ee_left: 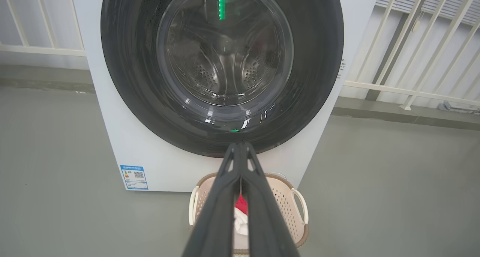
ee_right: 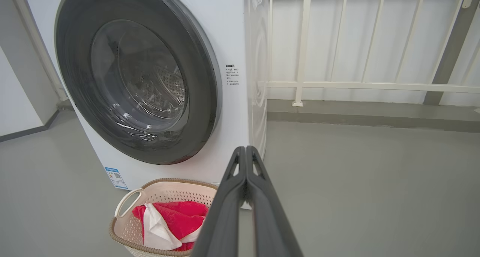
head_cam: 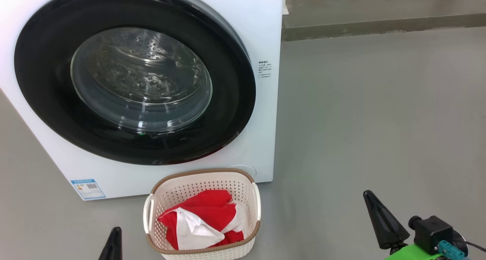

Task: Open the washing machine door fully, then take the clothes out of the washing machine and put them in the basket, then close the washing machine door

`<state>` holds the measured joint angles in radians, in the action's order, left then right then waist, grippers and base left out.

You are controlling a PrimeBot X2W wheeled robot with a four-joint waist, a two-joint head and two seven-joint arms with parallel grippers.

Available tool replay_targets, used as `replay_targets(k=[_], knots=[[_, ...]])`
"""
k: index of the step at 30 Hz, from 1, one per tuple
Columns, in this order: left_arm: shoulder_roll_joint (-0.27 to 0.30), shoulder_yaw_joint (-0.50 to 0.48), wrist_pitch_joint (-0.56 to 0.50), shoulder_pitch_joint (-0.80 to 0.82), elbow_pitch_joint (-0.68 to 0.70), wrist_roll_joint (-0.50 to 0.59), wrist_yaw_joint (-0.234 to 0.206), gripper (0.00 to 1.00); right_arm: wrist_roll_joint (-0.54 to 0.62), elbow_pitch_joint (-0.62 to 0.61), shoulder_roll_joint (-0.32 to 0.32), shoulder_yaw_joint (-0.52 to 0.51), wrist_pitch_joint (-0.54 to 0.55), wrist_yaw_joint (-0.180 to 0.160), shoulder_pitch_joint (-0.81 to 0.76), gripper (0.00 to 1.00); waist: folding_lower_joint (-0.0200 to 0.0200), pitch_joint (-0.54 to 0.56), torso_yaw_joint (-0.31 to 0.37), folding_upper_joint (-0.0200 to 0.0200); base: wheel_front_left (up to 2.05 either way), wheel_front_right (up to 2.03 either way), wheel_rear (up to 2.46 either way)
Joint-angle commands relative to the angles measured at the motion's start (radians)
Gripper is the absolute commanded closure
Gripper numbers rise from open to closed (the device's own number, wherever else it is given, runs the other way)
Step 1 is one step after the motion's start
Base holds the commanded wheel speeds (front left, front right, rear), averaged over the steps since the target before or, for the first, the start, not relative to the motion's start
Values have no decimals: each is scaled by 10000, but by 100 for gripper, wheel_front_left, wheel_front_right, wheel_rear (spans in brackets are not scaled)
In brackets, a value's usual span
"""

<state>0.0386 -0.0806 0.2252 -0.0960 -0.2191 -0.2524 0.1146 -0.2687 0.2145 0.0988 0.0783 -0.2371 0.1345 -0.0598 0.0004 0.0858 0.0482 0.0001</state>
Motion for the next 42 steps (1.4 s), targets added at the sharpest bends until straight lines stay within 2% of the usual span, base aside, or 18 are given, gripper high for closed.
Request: replay_targets(k=[1, 6, 42], knots=[[99, -90, -67, 302, 213, -310, 10, 100, -416, -244, 73, -92, 46, -2, 355, 100, 14, -8, -8, -1, 0, 0, 0], [100, -79, -162, 352, 207, -768, 15, 100, -869, -221, 62, -144, 156, -4, 403, 100, -3, -59, -24, -1, 0, 0, 0], [105, -143, -1172, 879, 71, -4846, 62, 100, -4908, -56, -69, -653, 1176, -15, 807, 100, -4, -326, -170, -1, 0, 0, 0]])
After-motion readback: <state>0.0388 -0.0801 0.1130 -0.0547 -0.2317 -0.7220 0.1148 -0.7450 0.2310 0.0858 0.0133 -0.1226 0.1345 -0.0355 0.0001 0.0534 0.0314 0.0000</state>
